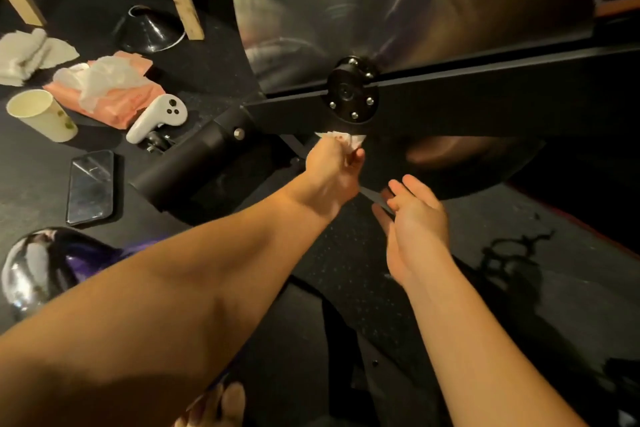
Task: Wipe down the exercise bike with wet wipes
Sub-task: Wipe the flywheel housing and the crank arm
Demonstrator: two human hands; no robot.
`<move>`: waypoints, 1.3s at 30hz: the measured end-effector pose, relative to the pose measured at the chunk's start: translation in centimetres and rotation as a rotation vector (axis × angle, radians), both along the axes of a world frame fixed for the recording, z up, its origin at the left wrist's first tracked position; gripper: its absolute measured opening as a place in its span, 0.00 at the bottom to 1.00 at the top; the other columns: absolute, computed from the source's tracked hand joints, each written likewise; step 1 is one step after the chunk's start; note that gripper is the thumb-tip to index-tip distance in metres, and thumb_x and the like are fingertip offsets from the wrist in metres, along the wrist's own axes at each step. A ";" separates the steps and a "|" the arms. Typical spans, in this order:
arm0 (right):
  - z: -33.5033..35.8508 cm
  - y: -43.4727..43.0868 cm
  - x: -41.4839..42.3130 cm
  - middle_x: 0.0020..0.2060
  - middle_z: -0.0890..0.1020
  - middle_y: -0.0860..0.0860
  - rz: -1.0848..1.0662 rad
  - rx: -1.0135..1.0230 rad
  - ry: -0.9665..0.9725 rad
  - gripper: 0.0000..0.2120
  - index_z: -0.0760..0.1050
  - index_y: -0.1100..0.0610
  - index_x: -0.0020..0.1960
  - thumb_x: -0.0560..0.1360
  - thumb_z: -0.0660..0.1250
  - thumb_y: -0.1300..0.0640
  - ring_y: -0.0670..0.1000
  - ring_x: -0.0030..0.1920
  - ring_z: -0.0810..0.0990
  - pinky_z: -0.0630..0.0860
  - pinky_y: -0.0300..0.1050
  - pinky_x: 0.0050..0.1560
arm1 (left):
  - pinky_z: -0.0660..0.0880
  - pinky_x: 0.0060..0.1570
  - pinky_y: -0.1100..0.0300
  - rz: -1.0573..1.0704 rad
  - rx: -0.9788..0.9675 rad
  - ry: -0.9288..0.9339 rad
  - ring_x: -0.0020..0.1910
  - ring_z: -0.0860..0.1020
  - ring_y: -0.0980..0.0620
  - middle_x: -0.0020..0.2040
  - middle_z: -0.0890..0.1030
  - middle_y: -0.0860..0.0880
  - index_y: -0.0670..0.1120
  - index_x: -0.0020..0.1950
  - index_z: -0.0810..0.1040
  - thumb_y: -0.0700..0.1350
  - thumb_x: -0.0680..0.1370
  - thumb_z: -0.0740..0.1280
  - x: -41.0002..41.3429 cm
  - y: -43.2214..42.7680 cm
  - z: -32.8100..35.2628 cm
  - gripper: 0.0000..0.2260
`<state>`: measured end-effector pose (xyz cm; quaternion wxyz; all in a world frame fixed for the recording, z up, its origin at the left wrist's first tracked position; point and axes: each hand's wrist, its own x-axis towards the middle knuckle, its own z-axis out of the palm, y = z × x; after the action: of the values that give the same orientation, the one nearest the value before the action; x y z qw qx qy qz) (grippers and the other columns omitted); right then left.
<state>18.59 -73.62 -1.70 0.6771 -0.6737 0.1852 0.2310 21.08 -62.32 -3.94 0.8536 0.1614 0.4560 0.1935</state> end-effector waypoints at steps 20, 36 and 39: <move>10.4 -8.4 2.2 0.45 0.85 0.59 -0.088 0.285 -0.130 0.10 0.76 0.63 0.59 0.80 0.61 0.62 0.53 0.47 0.85 0.82 0.46 0.49 | 0.64 0.69 0.64 -0.776 1.918 0.181 0.70 0.66 0.57 0.73 0.63 0.52 0.49 0.76 0.65 0.41 0.77 0.69 -6.2 -4.3 10.8 0.28; 9.5 -9.5 2.9 0.43 0.84 0.58 -0.361 0.715 0.120 0.08 0.78 0.64 0.54 0.76 0.66 0.66 0.52 0.43 0.83 0.82 0.44 0.46 | 0.71 0.64 0.60 -0.671 1.548 0.307 0.71 0.67 0.53 0.78 0.53 0.52 0.49 0.81 0.50 0.35 0.76 0.67 -4.8 -11.4 12.2 0.39; 11.0 -11.3 2.7 0.39 0.82 0.57 -0.378 0.886 0.077 0.05 0.77 0.63 0.47 0.78 0.62 0.66 0.51 0.41 0.81 0.79 0.45 0.51 | 0.70 0.62 0.62 -0.572 1.434 0.286 0.64 0.70 0.55 0.72 0.63 0.51 0.46 0.80 0.55 0.35 0.76 0.66 -4.1 -13.9 12.0 0.35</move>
<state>21.31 -84.90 9.34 0.9217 -0.2659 0.2130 0.1854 16.97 -76.21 8.06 0.4908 0.8075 0.2660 0.1905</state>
